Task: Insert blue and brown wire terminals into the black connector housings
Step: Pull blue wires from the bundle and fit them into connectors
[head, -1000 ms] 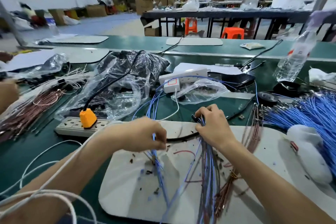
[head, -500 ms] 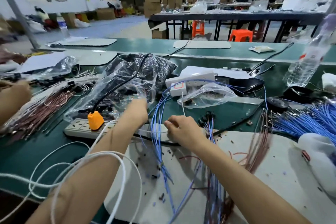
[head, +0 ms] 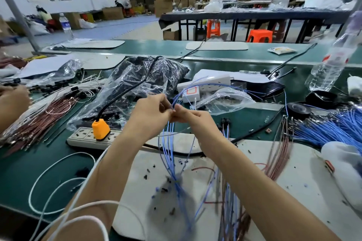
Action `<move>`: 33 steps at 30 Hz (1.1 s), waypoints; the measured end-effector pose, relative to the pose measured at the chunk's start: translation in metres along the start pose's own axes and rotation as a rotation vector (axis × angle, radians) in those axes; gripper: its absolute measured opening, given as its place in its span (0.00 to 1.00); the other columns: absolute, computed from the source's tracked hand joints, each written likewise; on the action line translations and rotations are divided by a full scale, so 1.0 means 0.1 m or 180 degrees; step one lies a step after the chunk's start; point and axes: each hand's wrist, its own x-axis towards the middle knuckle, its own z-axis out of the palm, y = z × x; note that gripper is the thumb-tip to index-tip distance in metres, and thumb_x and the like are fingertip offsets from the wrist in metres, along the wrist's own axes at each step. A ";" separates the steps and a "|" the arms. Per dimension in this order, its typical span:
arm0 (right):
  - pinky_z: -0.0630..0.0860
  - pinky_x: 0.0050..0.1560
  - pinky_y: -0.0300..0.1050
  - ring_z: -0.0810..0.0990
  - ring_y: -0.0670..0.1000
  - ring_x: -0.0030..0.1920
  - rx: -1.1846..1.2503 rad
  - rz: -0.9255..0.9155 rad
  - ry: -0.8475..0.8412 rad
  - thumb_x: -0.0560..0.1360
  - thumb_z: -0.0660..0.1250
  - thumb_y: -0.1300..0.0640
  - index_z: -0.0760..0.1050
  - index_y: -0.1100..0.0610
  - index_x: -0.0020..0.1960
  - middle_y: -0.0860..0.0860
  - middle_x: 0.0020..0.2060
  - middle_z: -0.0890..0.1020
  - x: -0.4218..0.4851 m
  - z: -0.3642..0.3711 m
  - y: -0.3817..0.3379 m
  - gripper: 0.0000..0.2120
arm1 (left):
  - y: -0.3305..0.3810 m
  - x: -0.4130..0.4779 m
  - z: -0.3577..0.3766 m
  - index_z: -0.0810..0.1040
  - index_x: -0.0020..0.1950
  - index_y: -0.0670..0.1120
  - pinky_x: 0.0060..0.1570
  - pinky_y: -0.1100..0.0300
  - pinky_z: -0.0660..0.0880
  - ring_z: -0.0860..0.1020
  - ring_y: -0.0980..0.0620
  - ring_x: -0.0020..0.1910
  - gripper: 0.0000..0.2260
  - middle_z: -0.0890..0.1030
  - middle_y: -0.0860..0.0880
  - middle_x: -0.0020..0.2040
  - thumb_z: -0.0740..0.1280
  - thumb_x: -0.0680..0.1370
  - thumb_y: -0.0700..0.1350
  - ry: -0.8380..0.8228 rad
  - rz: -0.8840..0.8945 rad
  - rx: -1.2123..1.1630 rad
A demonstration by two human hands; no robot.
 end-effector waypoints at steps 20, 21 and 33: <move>0.72 0.24 0.36 0.80 0.50 0.25 0.1380 -0.1283 0.2335 0.83 0.49 0.46 0.74 0.49 0.50 0.53 0.31 0.84 -0.17 -0.75 -0.58 0.16 | -0.34 -0.01 0.03 0.79 0.54 0.50 0.46 0.57 0.78 0.80 0.53 0.45 0.09 0.82 0.53 0.48 0.71 0.75 0.50 -0.1653 -0.0303 -0.0323; 0.72 0.24 0.35 0.80 0.50 0.24 0.1354 -0.1197 0.2355 0.83 0.49 0.46 0.73 0.49 0.50 0.53 0.30 0.84 -0.21 -0.82 -0.55 0.16 | -0.42 0.11 -0.05 0.79 0.54 0.49 0.46 0.57 0.78 0.80 0.52 0.46 0.09 0.82 0.52 0.49 0.70 0.76 0.49 -0.1131 -0.0401 -0.0253; 0.75 0.24 0.38 0.78 0.50 0.23 0.0847 -0.0562 0.2012 0.84 0.51 0.51 0.73 0.55 0.47 0.54 0.27 0.83 -0.50 -1.09 -0.17 0.16 | -1.22 0.74 0.12 0.74 0.62 0.33 0.58 0.51 0.71 0.75 0.38 0.61 0.13 0.75 0.35 0.62 0.61 0.79 0.35 -0.0346 -0.1419 0.1623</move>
